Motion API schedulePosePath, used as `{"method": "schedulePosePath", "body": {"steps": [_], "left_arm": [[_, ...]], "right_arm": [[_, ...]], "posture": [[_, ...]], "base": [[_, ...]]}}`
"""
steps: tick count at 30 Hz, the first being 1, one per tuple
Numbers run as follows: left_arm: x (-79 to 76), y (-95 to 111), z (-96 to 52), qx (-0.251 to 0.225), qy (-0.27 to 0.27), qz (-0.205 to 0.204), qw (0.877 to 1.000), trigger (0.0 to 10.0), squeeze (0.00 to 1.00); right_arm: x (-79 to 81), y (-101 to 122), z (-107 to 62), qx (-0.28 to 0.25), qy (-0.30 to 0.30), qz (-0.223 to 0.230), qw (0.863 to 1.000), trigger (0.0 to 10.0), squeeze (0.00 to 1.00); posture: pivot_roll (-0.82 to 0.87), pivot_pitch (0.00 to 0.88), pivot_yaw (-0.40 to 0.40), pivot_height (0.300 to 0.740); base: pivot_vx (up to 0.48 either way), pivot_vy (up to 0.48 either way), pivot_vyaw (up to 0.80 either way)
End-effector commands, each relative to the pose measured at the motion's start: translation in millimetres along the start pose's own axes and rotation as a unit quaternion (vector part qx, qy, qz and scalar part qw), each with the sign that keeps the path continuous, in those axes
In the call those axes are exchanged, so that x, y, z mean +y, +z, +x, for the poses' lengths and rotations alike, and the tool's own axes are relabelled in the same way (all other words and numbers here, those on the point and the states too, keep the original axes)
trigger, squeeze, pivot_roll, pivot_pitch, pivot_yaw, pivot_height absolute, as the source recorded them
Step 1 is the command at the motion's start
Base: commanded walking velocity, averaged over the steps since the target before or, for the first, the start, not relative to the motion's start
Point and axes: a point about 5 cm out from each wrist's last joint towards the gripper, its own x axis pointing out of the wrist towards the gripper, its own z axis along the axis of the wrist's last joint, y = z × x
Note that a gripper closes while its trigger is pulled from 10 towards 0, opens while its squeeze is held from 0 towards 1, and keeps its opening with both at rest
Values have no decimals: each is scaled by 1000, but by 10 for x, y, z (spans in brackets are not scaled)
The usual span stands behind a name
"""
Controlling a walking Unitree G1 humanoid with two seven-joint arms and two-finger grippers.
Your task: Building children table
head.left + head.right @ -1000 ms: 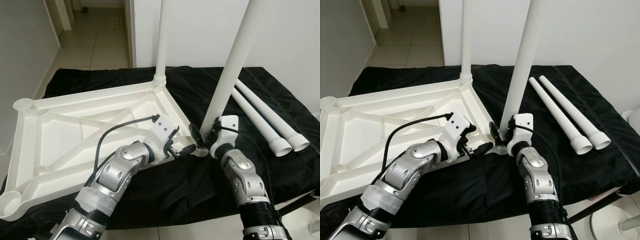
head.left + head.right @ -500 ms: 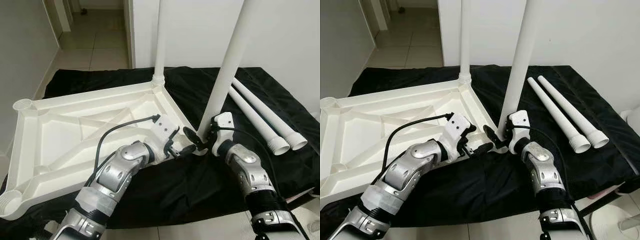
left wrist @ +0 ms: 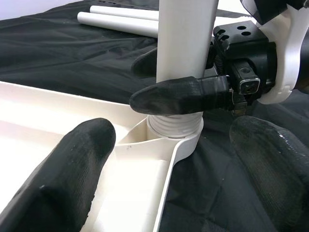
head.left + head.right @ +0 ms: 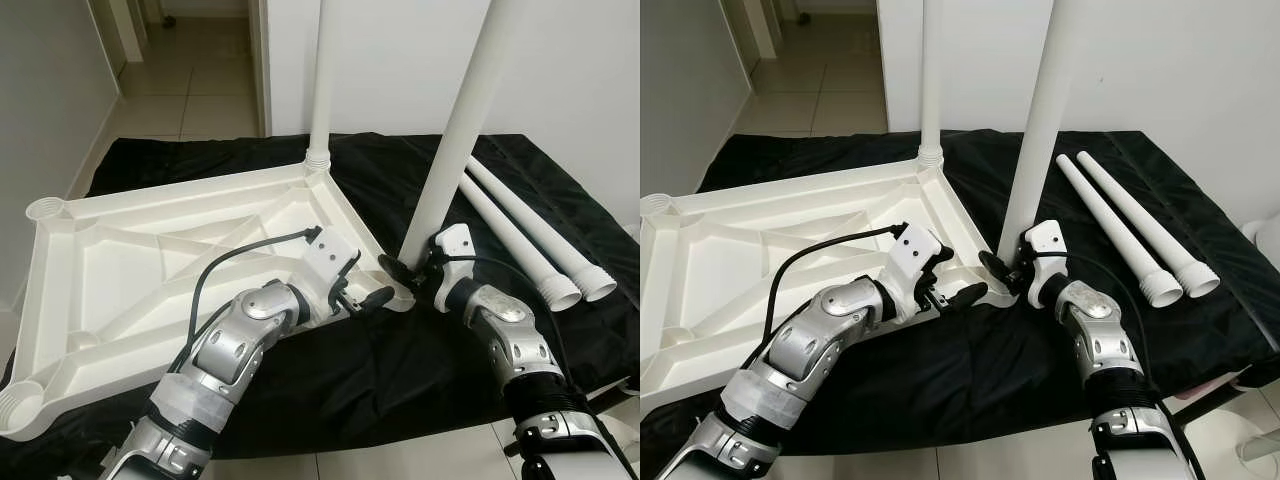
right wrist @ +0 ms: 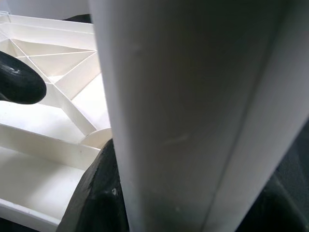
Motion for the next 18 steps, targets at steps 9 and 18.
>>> {"method": "schedulePosePath", "body": {"steps": [9,18], "left_arm": [[-20,29,15,1,-15,7,1000,10000,0],[-6,-64,48,15,-6,13,1000,10000,0]], "right_arm": [[70,-138,19,15,-44,47,998,10000,0],[221,-138,49,8,-114,66,991,10000,0]], "posture": [[-59,0,-10,740],[-77,0,-12,740]], "base": [[0,0,0],[0,0,0]]}}
